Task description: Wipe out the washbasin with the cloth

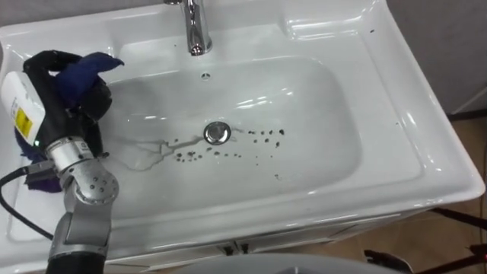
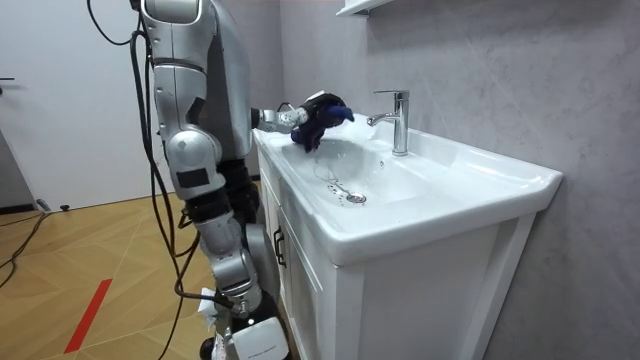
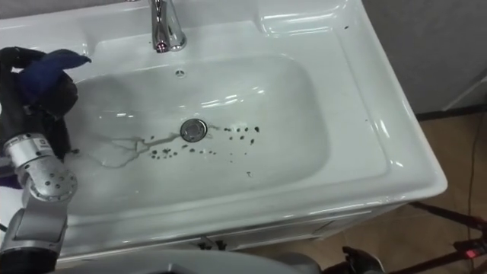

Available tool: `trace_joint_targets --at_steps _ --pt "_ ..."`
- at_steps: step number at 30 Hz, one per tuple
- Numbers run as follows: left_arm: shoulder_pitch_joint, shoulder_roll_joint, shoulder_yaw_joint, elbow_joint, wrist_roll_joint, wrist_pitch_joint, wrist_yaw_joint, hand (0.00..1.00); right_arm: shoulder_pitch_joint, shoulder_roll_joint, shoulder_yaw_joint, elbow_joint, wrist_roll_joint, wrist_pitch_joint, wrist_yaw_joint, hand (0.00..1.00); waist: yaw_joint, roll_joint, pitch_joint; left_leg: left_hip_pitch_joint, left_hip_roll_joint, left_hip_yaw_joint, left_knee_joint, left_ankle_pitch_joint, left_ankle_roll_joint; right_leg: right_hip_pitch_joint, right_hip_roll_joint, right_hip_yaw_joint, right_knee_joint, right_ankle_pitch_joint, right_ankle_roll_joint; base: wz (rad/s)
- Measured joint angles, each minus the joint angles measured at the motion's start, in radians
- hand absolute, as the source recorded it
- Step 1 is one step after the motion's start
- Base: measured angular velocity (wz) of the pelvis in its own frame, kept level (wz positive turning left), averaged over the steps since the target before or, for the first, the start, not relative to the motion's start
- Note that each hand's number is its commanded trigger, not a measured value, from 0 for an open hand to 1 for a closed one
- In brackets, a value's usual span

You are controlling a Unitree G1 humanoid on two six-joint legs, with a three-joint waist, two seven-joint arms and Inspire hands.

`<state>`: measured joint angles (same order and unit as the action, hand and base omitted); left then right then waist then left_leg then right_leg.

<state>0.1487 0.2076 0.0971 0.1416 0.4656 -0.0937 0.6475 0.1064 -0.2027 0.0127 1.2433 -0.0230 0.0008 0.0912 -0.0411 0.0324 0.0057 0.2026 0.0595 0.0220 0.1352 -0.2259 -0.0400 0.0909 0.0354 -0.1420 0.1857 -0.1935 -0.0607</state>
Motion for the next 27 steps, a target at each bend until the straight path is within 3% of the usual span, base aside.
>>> trace_joint_targets --at_steps 6,10,13,19,27 --pt "0.0 0.0 -0.024 -0.029 0.008 -0.004 0.001 1.0 0.001 -0.001 0.001 0.002 0.025 -0.003 -0.006 0.0 -0.005 0.003 0.0018 -0.003 0.0 -0.001 0.0 0.0 0.0 -0.004 0.0 0.0 0.0 0.0 0.0 0.0" --pt "0.0 0.0 -0.027 -0.046 0.008 -0.039 0.014 1.0 0.001 0.0 0.002 0.004 0.04 -0.004 -0.007 0.0 -0.006 0.003 0.0017 -0.002 0.0 -0.001 0.0 0.0 0.0 -0.003 0.0 0.002 0.0 0.0 0.0 -0.01" --pt "0.0 0.0 -0.037 -0.044 0.008 -0.038 0.014 1.0 0.004 0.0 0.003 0.007 0.055 -0.004 -0.007 0.0 -0.006 0.002 0.0017 0.0 0.0 0.0 0.0 0.0 0.0 -0.003 0.0 0.002 -0.001 0.0 0.0 0.0" --pt "0.007 -0.002 -0.077 -0.027 0.013 -0.035 -0.001 1.0 0.007 0.001 0.006 0.008 0.06 -0.002 -0.003 0.0 -0.005 -0.002 0.0019 0.002 0.0 0.0 -0.001 0.0 0.0 0.0 0.0 0.003 -0.001 0.0 0.0 0.0" --pt "0.014 -0.001 -0.164 0.077 0.07 0.009 -0.061 1.0 0.013 -0.004 0.011 0.007 0.058 0.001 0.015 0.0 -0.011 -0.004 0.0023 0.001 0.0 0.01 -0.001 0.0 0.0 -0.001 0.001 0.002 0.0 0.0 0.0 0.0"
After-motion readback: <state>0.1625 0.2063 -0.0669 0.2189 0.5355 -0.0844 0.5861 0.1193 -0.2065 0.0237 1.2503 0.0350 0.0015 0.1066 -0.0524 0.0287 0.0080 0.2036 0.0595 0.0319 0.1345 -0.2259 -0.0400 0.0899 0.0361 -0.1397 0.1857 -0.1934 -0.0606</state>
